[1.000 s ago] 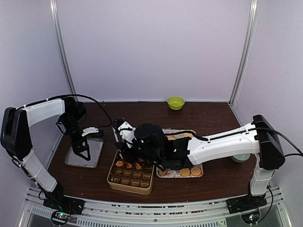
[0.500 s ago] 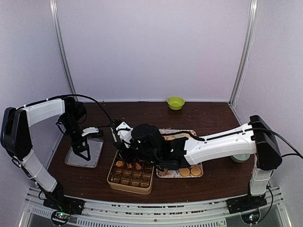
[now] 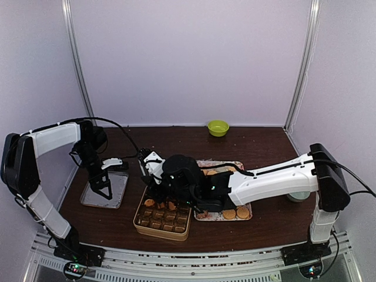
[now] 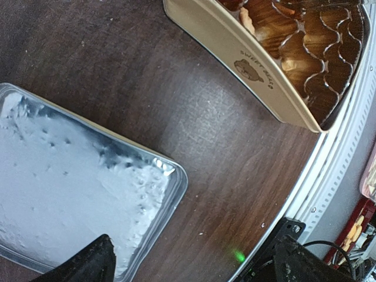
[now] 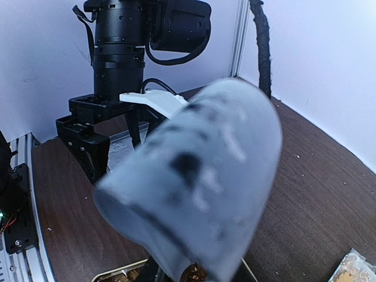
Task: Pack the cookies
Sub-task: Adjust the fake cookies in the empty pocket of the box.
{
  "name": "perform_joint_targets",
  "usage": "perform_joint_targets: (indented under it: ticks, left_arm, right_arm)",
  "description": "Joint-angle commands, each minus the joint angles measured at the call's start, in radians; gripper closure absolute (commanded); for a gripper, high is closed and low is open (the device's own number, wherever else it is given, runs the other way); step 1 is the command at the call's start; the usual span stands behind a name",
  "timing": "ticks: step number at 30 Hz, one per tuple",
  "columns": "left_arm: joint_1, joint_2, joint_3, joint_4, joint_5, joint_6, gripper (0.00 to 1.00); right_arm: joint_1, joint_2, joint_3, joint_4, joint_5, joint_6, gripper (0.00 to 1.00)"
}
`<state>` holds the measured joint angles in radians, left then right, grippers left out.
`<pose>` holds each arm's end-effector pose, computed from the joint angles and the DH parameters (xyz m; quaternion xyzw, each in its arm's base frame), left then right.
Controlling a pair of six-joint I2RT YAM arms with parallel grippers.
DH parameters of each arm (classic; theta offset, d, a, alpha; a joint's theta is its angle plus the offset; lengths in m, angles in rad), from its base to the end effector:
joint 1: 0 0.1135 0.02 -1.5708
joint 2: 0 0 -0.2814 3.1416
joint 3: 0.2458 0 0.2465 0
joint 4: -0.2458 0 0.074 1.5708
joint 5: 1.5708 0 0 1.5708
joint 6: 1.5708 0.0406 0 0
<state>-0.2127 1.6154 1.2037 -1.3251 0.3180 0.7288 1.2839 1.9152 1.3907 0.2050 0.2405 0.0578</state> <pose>0.2486 -0.0667 0.2429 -0.4346 -0.8829 0.1735 0.0389 0.1394 0.4382 0.2749 -0.4055 0.6986 0.2853 0.5159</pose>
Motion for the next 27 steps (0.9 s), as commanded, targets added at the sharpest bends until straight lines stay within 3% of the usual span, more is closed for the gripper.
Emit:
perform_joint_targets:
  ticks: [1,12,18,27]
  left_arm:
    - [0.007,-0.015,-0.006,0.007,0.016,0.017,0.03]
    - [0.006,-0.013,0.002,0.003,0.018,0.018,0.03]
    - [0.007,-0.013,-0.002,0.004,0.018,0.023,0.03]
    - [0.007,-0.013,-0.011,0.007,0.015,0.026,0.03]
  right_arm:
    - [-0.008,-0.026,0.003,-0.027,0.06,-0.008,0.85]
    - [-0.015,-0.079,-0.018,-0.002,0.112,-0.041,0.9]
    - [-0.015,-0.058,-0.006,0.007,0.083,-0.014,0.75]
    - [-0.014,-0.022,0.029,0.016,0.062,0.009,0.71]
